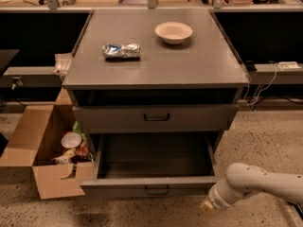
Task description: Close middle drawer
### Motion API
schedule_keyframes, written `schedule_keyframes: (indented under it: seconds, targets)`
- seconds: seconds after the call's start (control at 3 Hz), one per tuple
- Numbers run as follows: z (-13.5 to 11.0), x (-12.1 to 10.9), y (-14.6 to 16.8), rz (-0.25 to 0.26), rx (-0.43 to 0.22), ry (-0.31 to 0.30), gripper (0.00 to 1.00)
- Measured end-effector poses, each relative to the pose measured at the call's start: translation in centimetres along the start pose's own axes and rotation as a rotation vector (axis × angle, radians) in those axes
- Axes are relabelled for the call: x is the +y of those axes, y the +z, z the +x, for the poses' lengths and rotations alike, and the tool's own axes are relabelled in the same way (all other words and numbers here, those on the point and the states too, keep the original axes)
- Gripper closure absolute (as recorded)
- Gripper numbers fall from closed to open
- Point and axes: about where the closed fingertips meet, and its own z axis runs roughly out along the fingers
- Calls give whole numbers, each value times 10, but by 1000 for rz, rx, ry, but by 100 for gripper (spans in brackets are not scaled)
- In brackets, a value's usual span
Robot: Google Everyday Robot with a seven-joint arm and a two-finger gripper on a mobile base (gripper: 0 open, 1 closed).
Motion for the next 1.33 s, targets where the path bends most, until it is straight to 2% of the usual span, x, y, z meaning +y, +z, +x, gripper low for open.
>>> schedule_keyframes:
  seconds: [0.33,0.67,1.0,1.33]
  targets:
    - [-17,-28,15,91,-93,97,100]
    - [-39,-47,20,107,-195,120,100]
    - [-40,-47,21,107,-196,119,100]
    - [-50,-46,17,120,-220,103,100]
